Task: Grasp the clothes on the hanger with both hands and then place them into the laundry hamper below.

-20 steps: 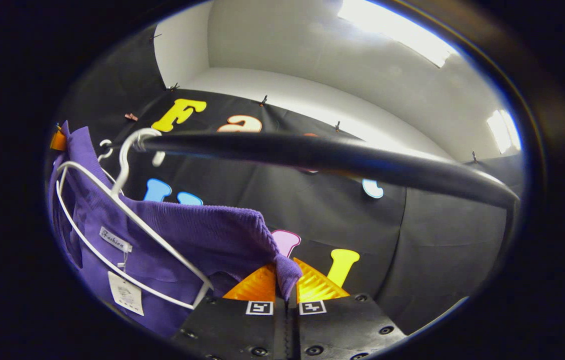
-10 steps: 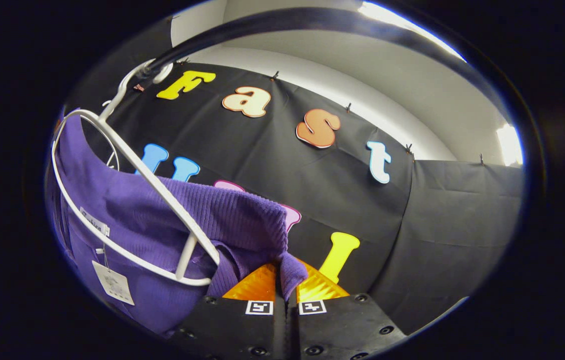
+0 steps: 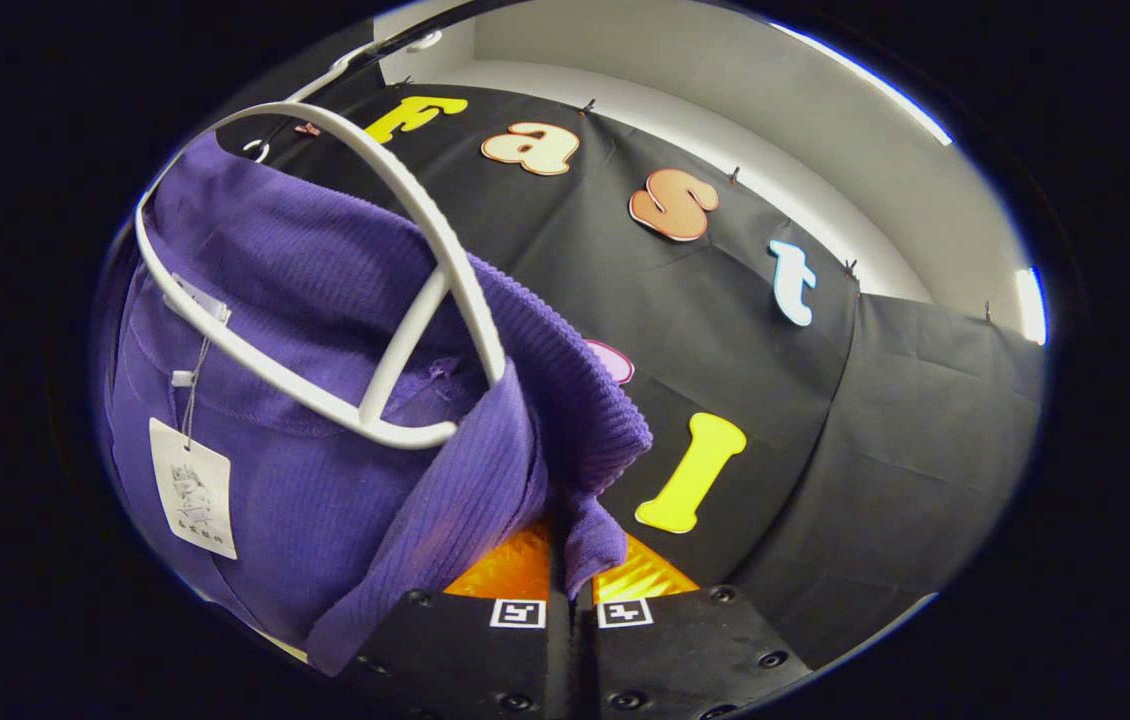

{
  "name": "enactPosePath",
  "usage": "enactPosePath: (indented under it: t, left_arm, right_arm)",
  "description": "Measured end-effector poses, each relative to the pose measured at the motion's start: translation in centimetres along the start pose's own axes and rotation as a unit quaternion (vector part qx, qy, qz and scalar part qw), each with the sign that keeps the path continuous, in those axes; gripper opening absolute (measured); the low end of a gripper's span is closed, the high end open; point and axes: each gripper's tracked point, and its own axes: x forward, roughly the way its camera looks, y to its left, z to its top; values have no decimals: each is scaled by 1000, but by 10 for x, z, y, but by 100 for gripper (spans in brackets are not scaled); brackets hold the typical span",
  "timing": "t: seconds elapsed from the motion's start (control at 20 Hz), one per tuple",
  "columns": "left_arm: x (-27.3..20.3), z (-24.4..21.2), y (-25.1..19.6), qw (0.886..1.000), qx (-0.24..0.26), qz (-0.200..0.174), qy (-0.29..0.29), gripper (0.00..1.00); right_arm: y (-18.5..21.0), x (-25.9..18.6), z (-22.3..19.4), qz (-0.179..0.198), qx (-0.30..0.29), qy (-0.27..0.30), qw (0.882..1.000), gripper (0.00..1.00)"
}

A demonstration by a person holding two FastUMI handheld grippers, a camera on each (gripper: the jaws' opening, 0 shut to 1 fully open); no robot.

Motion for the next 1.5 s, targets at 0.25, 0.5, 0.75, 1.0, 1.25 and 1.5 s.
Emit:
enactPosePath:
  t: [0.25,0.5,0.75,1.0,1.25,1.5]
  left_arm:
    - [6,-3,9,997,-79,-14,-6,6]
    - [-3,-45,43,995,-82,38,52,5]
    - [-17,-106,19,990,-104,44,82,5]
    - [-30,-144,-29,985,-121,9,126,5]
    - [-31,-176,-94,978,-121,-44,167,5]
    - [-45,-175,-109,977,-120,-51,171,5]
  right_arm:
    - [38,10,-16,60,69,23,996,4]
    - [61,2,-24,104,108,42,988,4]
    - [73,-30,-22,107,112,36,987,4]
    - [69,-53,-68,107,94,90,986,4]
    - [85,-95,-103,133,106,139,976,4]
    - [168,-143,-38,258,161,110,946,4]
